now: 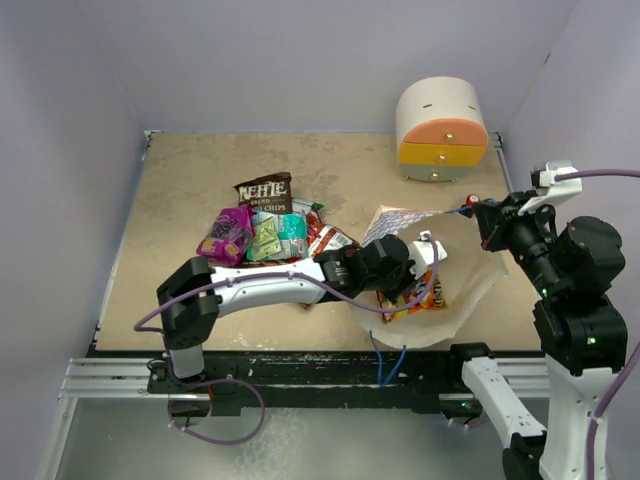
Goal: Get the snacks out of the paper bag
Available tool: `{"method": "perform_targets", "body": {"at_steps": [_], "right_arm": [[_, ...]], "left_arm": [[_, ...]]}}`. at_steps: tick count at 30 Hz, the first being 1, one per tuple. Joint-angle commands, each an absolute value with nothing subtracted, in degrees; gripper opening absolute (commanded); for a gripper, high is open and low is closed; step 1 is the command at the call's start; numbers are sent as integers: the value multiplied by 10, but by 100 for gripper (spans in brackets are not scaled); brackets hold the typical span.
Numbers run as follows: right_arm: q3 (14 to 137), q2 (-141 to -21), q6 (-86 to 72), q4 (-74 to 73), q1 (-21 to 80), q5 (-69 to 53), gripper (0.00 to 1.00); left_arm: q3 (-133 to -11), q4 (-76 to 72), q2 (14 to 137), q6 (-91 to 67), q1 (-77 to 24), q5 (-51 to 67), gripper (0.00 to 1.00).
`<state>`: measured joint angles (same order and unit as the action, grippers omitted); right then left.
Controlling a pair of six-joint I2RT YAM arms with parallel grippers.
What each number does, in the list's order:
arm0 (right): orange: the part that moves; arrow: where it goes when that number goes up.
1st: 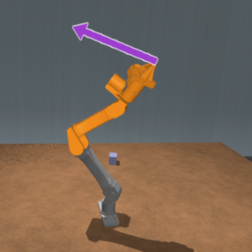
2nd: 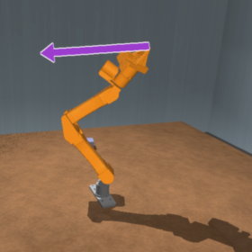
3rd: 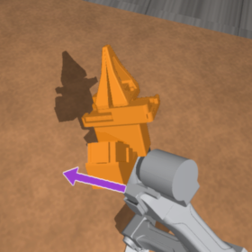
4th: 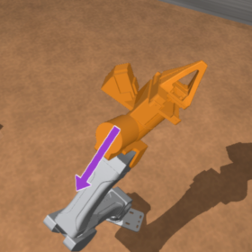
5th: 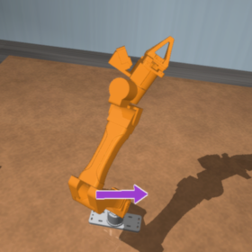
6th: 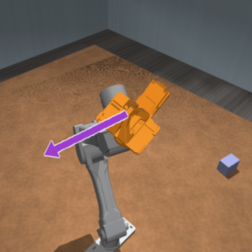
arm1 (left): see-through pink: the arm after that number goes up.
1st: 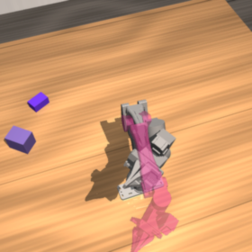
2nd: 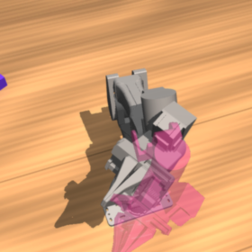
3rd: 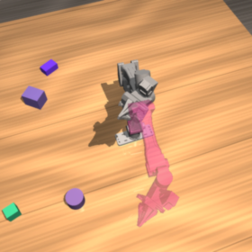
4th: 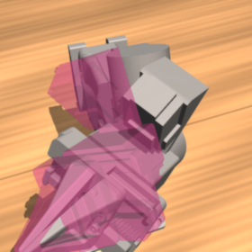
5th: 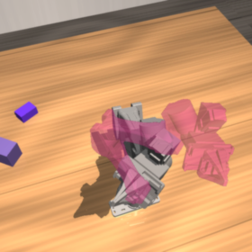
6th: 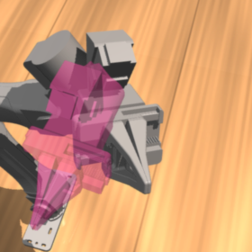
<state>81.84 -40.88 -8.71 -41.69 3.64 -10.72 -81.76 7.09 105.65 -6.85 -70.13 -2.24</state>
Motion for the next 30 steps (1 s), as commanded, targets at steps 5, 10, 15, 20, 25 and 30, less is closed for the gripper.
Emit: {"method": "perform_targets", "body": {"at_steps": [5, 10, 15, 20, 25, 30], "right_arm": [[806, -431, -73, -365, 37, -74, 0], [784, -404, -48, -360, 36, -107, 0], [784, -373, -40, -386, 37, -69, 0], [788, -346, -47, -398, 37, -38, 0], [780, -329, -54, -400, 37, -35, 0], [772, -324, -54, -395, 37, -36, 0]], "left_arm": [[-801, 110, 883, -53, -699, 145, 0], [-786, 117, 805, -85, -698, 156, 0], [-809, 143, 747, -105, -697, 82, 0], [-877, 207, 717, -74, -689, -83, 0], [-925, 236, 700, -19, -668, -264, 0], [-920, 246, 693, -6, -609, -380, 0]]}}
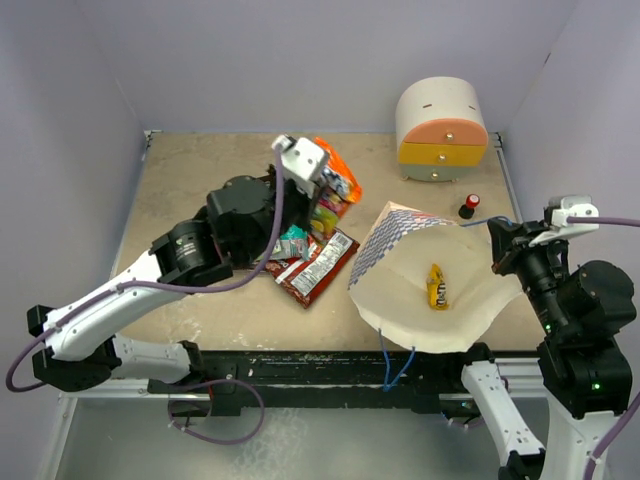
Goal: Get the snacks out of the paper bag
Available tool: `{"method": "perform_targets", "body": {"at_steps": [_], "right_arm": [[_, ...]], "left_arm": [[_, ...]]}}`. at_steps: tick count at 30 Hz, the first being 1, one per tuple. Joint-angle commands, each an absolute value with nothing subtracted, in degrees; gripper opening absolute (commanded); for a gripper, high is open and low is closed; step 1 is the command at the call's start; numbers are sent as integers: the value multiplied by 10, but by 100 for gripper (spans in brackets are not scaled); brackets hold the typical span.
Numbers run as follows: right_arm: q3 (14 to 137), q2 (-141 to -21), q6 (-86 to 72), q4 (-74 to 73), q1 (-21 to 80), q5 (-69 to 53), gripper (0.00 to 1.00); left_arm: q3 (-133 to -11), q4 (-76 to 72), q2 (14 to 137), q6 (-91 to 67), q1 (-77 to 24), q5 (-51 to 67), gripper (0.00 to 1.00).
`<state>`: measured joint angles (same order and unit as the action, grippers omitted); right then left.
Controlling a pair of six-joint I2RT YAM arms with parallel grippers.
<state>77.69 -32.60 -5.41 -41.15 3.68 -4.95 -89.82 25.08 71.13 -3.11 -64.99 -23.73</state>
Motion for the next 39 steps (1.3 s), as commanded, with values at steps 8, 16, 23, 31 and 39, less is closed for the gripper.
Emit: {"method": "perform_targets", "body": {"at_steps": [8, 16, 23, 31, 39], "right_arm": [[771, -341, -38, -376, 37, -44, 0], [776, -355, -18, -380, 37, -63, 0], [782, -353, -11, -389, 37, -73, 0], [777, -344, -17, -394, 37, -95, 0], [777, -342, -11, -402, 37, -104, 0]], "left_arm": [[-905, 394, 742, -161, -400, -317, 0], [-815, 419, 788, -277, -142, -240, 0], [-720, 418, 837, -368, 21, -156, 0], [-606, 365, 846, -381, 72, -174, 2], [-554, 348, 848, -399, 73, -189, 20]]}}
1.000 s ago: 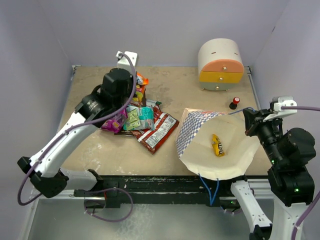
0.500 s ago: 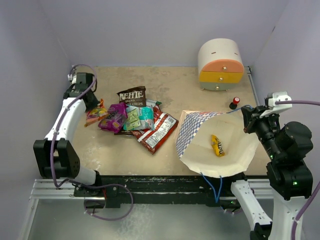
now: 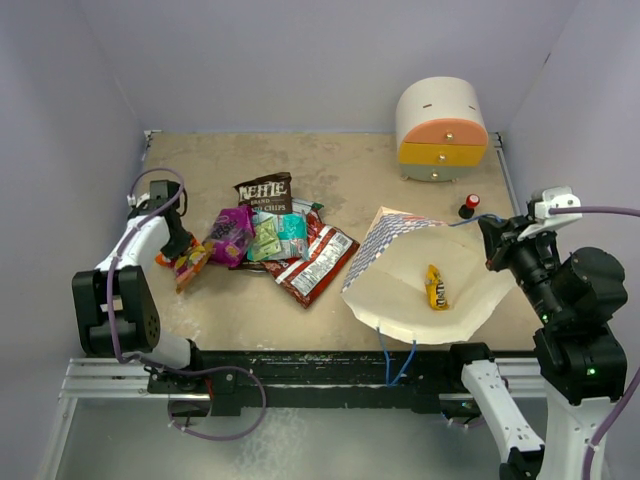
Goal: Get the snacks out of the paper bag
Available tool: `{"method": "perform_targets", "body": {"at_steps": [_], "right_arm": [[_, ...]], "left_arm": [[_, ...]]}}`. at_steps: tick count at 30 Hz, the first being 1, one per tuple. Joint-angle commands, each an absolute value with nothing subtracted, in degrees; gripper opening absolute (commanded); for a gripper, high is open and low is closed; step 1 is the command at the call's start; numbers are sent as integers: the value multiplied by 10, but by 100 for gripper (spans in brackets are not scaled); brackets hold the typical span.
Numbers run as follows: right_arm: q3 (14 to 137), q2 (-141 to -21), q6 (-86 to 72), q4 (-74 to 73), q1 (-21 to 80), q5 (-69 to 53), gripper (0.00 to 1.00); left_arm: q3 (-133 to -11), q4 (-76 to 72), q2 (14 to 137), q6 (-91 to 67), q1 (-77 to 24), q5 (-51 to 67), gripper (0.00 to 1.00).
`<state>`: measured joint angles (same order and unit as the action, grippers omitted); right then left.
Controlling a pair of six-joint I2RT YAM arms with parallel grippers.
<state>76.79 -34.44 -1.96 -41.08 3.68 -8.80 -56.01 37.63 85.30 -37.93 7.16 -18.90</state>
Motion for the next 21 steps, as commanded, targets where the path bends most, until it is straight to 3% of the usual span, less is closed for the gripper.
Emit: {"method": "perform_targets", "body": {"at_steps": [1, 4, 9, 21], "right_arm": [[777, -342, -11, -402, 37, -107, 0], [775, -340, -15, -399, 37, -114, 0], [772, -339, -18, -393, 37, -125, 0], [756, -329, -29, -378, 37, -140, 0]], "left_arm": [[-558, 355, 845, -396, 73, -181, 27], [-588, 378, 819, -387, 71, -139, 44], [-626, 411, 730, -445, 29, -85, 63], [-734, 416, 674, -591, -382, -91, 68]]}}
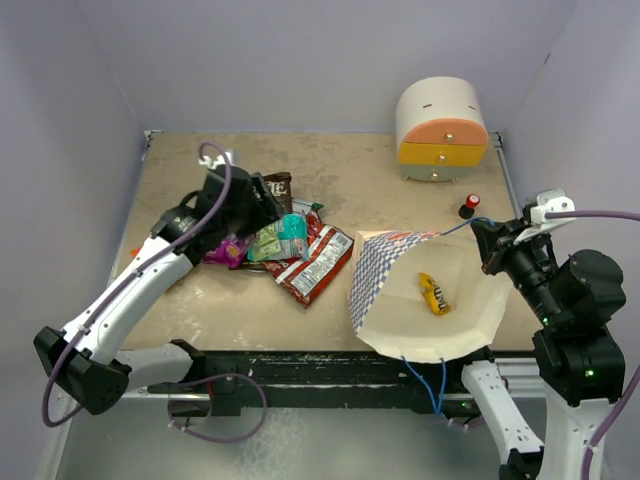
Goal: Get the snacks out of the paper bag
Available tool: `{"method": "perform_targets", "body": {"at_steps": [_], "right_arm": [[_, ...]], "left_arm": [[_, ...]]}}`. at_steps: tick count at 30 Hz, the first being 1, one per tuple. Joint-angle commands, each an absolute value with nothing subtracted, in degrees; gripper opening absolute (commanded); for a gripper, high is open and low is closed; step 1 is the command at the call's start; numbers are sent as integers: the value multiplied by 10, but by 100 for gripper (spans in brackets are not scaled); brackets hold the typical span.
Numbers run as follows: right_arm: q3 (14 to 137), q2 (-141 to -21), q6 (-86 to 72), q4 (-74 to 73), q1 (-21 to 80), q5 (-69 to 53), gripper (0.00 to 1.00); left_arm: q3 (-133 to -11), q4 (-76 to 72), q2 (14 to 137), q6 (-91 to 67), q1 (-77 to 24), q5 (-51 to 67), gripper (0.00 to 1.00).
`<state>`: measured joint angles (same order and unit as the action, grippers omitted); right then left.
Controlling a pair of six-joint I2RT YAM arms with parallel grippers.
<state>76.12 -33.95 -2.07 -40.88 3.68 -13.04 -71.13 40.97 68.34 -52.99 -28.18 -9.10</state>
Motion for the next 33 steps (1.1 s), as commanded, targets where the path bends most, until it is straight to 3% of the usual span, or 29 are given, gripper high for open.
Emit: {"method": "perform_targets", "body": {"at_steps": [1, 6, 11, 20, 26, 33], "right_arm": [[755, -327, -31, -376, 37, -140, 0], [735, -320, -47, -343, 37, -133, 0], [711, -317, -81, -320, 37, -146, 0], [715, -335, -98, -287, 37, -186, 0], [782, -348, -61, -324, 37, -112, 0], [847, -386, 2, -311, 37, -52, 0]], "left_arm": [[-737, 417, 669, -597, -415, -97, 68], [-756, 372, 651, -563, -551, -110, 68], [-817, 362, 663, -504, -687, -199, 68], [-903, 215, 756, -238, -904, -265, 68], [-978, 199, 856, -143, -936, -237, 68], [-979, 173, 881, -91, -938, -239, 70]]}}
